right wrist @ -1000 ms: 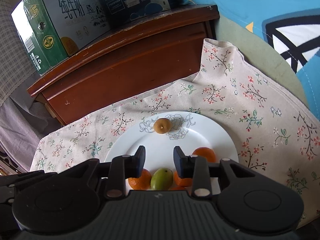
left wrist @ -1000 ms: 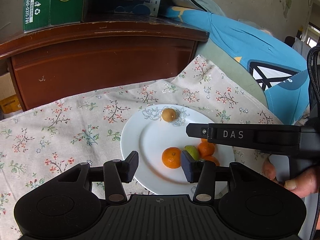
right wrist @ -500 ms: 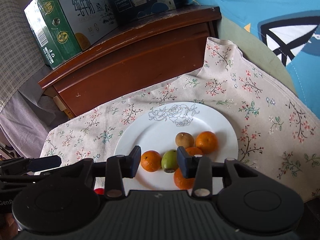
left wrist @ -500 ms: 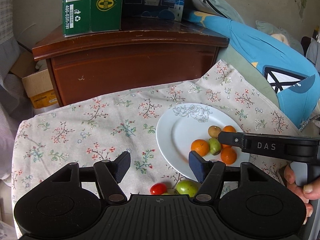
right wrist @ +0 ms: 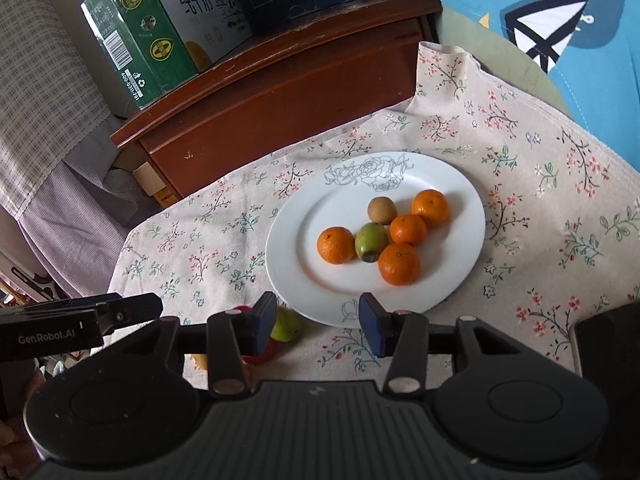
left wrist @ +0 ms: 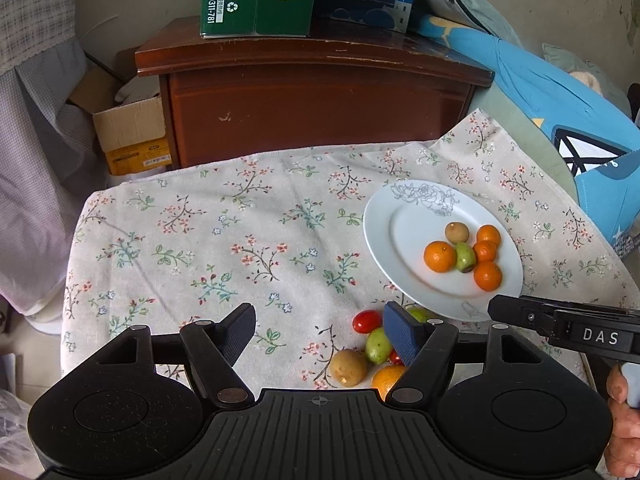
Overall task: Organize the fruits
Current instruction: 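Withdraw both open grippers from the plate toward the remaining fruits, then close the right gripper on a green lime while the left gripper approaches a kiwi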
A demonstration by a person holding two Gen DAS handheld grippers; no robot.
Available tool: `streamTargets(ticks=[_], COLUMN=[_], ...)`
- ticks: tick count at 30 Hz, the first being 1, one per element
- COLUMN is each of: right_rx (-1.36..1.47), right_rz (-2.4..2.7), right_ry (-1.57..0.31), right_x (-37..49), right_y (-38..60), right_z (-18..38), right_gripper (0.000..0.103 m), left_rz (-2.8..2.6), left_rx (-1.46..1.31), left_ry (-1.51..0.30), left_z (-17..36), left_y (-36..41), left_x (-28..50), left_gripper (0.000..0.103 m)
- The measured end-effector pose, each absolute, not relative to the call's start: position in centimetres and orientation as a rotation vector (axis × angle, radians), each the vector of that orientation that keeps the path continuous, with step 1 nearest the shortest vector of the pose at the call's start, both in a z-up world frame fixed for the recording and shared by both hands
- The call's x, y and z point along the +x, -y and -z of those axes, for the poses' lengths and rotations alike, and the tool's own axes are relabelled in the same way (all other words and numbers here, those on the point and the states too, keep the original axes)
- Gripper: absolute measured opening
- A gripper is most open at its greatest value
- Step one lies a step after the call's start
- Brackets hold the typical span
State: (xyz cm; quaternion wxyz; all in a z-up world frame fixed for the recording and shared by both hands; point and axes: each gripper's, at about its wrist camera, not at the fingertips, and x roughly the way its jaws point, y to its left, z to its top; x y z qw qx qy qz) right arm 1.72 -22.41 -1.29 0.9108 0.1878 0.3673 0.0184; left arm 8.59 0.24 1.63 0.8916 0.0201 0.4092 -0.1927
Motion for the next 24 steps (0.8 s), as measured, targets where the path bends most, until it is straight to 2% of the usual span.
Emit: streamTargets(ticks=[17, 24], right_rx=[0.346, 0.239], right_rz=[-0.105, -0.146], right_ry=[-0.847, -0.872], right_x=[-3.1, -3.7], right_y=[19.2, 16.8], right_z=[3.1, 4.2], right_gripper=[0.047, 0.047], left_rz=[0.333, 0.317], left_rx=[0.063, 0.061], left_ry=[-0.921, -0.932], left_z=[0.6, 1.0], left_y=[-2.3, -2.8], left_x=[5.7, 5.3], left_gripper=[0.071, 0.071])
